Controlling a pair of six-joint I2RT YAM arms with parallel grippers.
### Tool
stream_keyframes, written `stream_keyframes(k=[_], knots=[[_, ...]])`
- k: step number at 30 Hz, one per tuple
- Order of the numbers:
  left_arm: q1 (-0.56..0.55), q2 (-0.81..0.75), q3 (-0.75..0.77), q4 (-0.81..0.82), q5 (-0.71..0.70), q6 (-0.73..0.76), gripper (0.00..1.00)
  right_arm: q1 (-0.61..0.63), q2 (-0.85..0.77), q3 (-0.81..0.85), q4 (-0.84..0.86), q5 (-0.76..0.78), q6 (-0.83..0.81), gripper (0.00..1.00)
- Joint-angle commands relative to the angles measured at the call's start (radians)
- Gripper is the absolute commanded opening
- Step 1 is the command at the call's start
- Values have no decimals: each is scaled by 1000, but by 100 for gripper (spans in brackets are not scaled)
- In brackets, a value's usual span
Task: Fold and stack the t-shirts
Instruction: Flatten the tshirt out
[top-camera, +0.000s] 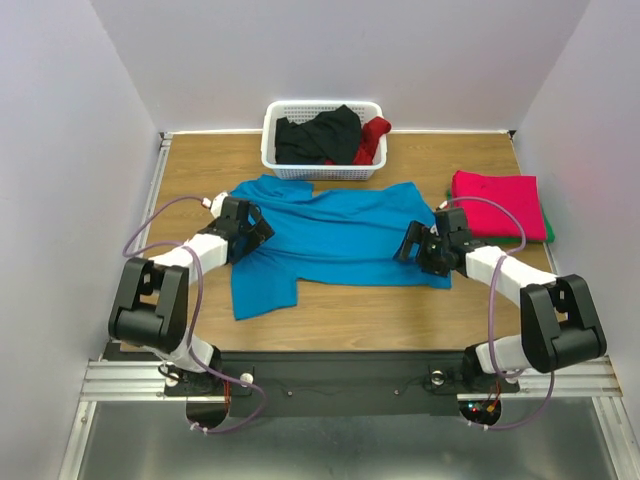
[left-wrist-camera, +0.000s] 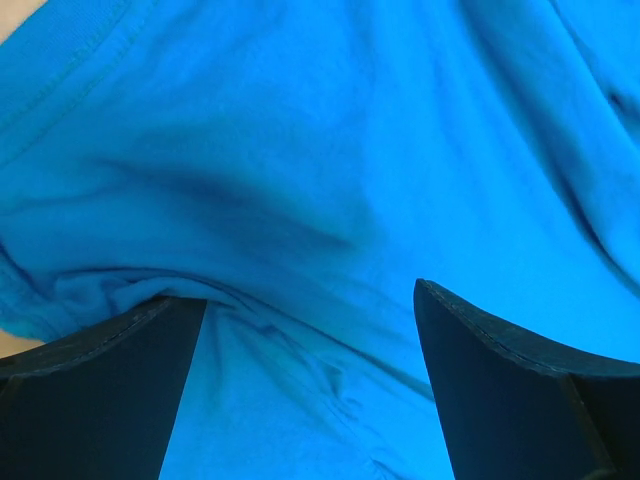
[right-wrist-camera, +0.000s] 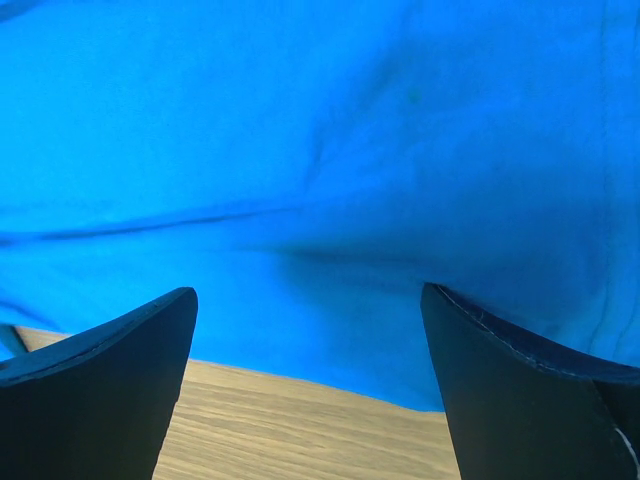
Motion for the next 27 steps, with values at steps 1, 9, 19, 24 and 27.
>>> stream_keyframes(k=[1,9,19,24,27], knots=[[22,62,96,-134,-61,109,98,8,34,28,13,-11,13,100],[25,-151,37,-216,-39,42,98,8,-110,24,-1,-31,31,100],[28,-392,-149,-500,-105,-198,98,8,-255,-41,-51,48,97,100],[10,-514,-267,-516,-28,-271,98,8,-241,-35,-55,54,91,100],[-30,-641,-322,-503,28,-338,99,8,-214,-33,-55,39,82,100]])
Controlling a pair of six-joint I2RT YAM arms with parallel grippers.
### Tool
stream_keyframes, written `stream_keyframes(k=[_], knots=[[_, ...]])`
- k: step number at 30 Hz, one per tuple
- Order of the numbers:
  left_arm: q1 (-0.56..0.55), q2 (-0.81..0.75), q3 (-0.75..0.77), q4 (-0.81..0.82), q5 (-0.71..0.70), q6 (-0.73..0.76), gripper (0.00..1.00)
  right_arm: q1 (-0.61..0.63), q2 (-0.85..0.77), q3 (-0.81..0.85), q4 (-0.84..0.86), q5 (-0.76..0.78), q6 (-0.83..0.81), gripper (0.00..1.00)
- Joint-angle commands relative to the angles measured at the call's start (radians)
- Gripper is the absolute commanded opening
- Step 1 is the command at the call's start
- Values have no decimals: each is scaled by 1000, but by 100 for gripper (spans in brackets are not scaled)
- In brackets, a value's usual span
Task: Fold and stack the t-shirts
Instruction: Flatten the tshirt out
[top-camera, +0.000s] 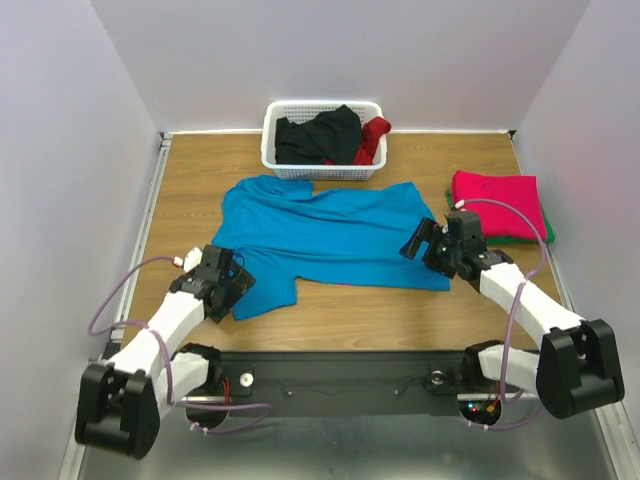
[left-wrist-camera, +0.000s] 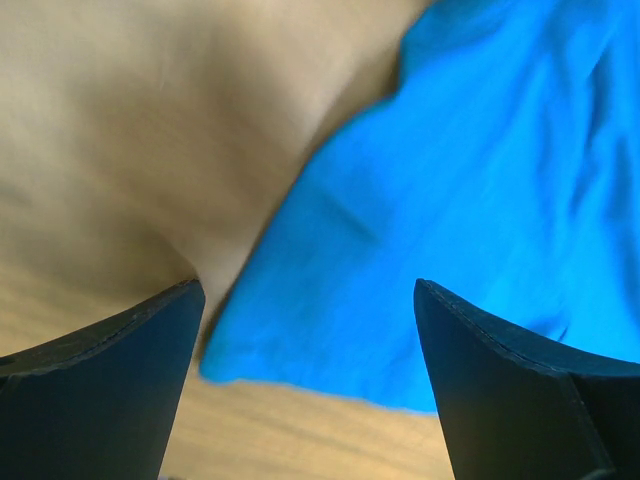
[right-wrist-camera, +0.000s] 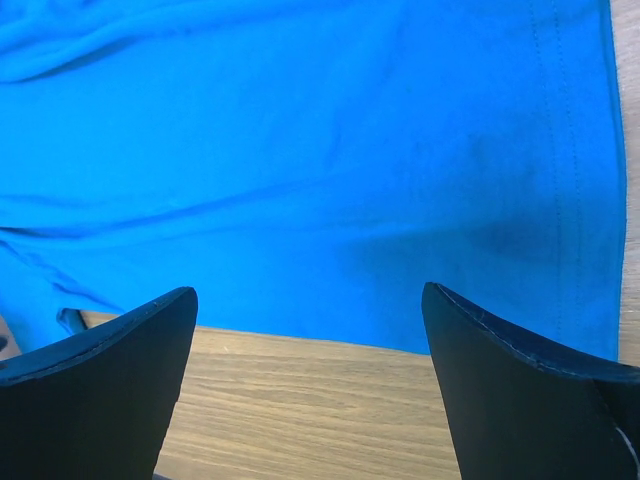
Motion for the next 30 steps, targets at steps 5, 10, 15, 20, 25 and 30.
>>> stream_keyframes(k=[5,10,15,20,25,30], knots=[[-98,-195,-89,-22,94,-153,99,8,59,6,6,21,6,100],[-157,-109,-100,3,82,-185,99,8,53,0,3,37,10,100],[-170,-17,-100,27,77,-177,89,8,45,-5,1,48,10,100],[-185,-49,-110,29,71,-194,49,8,55,-10,-2,60,18,100],[-185,-58,-104,32,36,-208,26,8,74,-3,-2,60,19,100],[-185,6,-74,21,33,-174,0,8,93,-6,-4,68,22,100]])
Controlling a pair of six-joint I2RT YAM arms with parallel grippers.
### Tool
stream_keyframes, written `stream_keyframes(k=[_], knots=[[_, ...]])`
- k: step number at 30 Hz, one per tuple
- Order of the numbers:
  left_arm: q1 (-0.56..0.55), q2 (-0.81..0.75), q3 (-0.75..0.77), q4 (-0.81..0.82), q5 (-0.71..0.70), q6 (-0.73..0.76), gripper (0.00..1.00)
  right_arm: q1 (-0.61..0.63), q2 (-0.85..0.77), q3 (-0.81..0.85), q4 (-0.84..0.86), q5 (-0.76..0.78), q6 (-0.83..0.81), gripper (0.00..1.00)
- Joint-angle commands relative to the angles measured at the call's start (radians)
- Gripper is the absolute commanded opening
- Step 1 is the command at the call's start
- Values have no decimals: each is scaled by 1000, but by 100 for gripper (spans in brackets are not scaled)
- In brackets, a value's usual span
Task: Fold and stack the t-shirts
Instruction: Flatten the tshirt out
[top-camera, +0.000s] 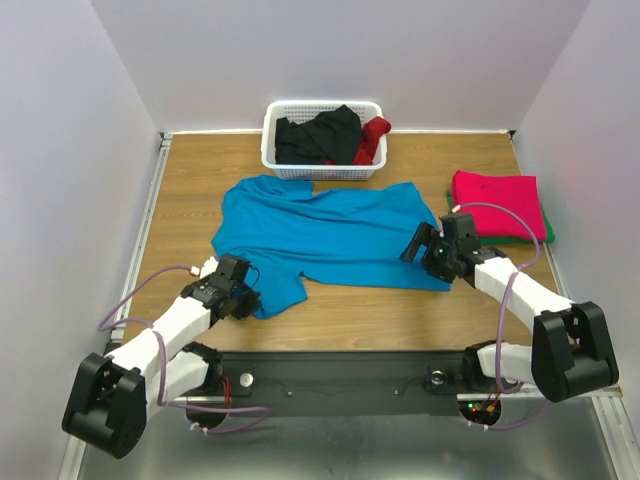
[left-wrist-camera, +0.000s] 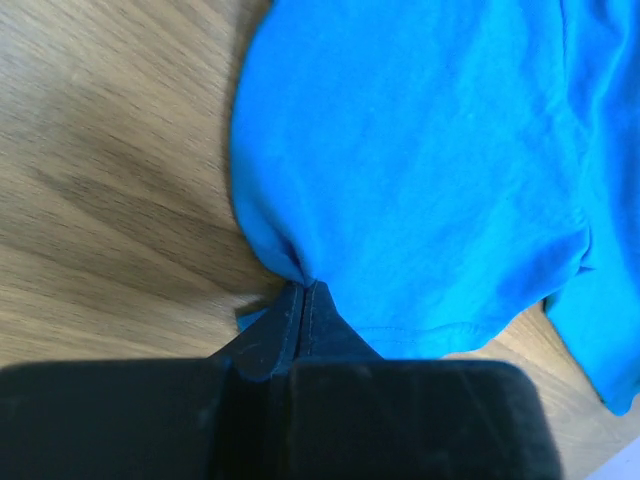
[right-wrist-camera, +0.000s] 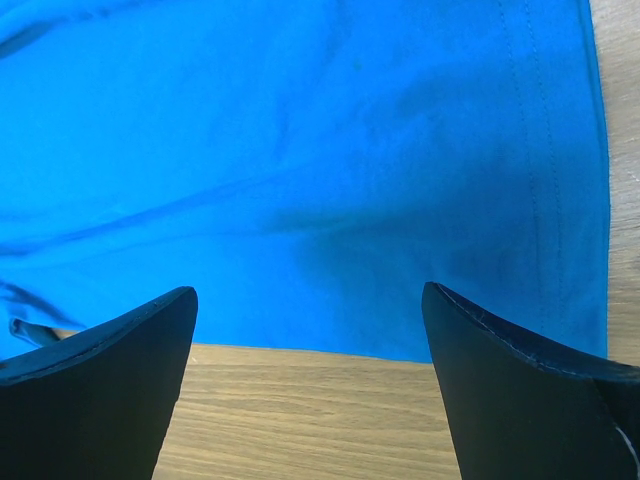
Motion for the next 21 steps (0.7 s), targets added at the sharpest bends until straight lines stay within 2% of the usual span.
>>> stream_keyframes(k=[1,5,10,16,21], knots=[[-5,55,18,-40,-35,20,0,8,7,-8,7,27,12,100],[-5,42,32,-53,-35,42,0,8,-15,-9,-26,78,44,100],[-5,-72,39,-65,-48,82,0,5,-97,15,-135,286,77,100],[-5,-184,23,-39,-26,125,0,-15,-118,-12,-241,319,113,100],[-5,-199,26,-19,-15,151,0,-16,-144,-51,-249,337,152,96]])
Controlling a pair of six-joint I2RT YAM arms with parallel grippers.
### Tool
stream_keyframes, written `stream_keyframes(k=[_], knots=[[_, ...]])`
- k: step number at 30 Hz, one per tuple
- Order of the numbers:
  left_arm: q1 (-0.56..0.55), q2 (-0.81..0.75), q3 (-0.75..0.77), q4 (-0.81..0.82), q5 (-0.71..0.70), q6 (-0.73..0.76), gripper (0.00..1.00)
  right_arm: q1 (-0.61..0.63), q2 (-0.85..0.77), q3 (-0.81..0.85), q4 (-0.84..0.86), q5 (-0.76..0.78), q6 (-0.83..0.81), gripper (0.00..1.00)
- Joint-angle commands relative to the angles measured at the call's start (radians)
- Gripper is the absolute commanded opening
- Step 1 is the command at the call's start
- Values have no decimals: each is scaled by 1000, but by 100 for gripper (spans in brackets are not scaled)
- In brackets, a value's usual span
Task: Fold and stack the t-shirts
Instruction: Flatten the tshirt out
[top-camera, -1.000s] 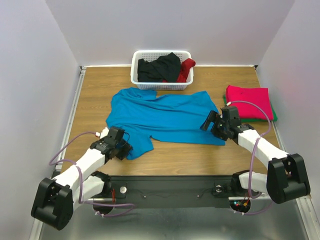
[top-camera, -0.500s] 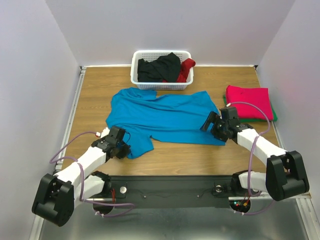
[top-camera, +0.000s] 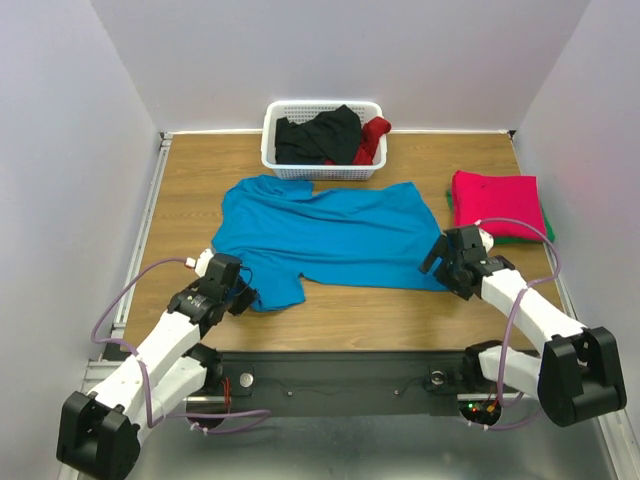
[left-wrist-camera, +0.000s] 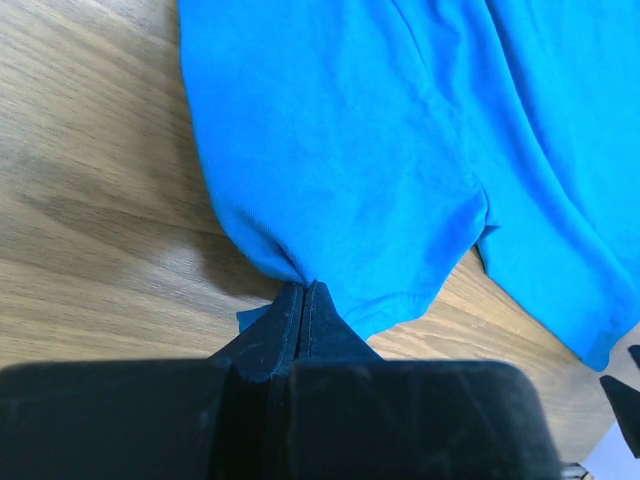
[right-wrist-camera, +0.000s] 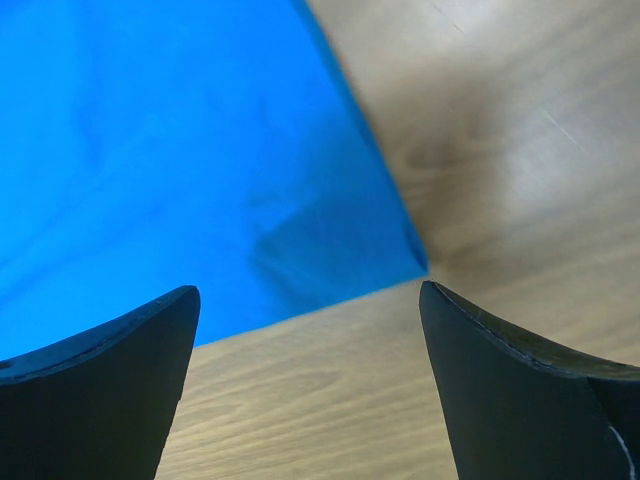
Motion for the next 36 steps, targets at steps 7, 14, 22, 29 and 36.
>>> stream_keyframes(k=[7,14,22,29,36], knots=[[-5,-55,-10,47,7,57,0,-7,51,-11,-41,87,74,83],[-5,-83,-15,48,-1,54,0,-9,126,-18,23,144,94,58],[-5,-90,-8,34,-12,49,0,-9,133,-29,124,141,55,34],[-5,-115,16,27,-27,55,0,-7,82,-35,221,184,21,18],[-5,-146,50,10,-19,75,0,-9,12,-26,288,111,-33,1]])
